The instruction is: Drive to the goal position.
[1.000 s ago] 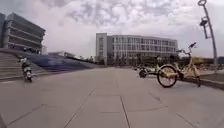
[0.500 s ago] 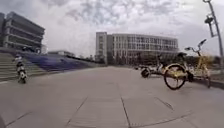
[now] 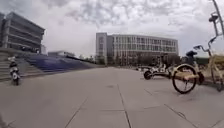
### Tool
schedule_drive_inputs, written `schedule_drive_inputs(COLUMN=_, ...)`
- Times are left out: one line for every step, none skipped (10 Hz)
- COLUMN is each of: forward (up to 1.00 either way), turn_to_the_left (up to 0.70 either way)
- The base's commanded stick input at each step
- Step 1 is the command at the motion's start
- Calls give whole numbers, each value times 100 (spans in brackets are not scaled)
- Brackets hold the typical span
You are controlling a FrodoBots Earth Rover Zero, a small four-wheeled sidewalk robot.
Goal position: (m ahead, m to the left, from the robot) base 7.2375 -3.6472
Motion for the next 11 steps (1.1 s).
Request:
schedule_drive_inputs(forward=70, turn_to_the_left=0)
schedule_drive_inputs(forward=70, turn_to_the_left=0)
schedule_drive_inputs(forward=70, turn_to_the_left=0)
schedule_drive_inputs(forward=70, turn_to_the_left=0)
schedule_drive_inputs(forward=70, turn_to_the_left=0)
schedule_drive_inputs(forward=70, turn_to_the_left=0)
schedule_drive_inputs(forward=70, turn_to_the_left=0)
schedule_drive_inputs(forward=70, turn_to_the_left=0)
schedule_drive_inputs(forward=70, turn_to_the_left=0)
schedule_drive_inputs(forward=70, turn_to_the_left=0)
schedule_drive_inputs(forward=70, turn_to_the_left=0)
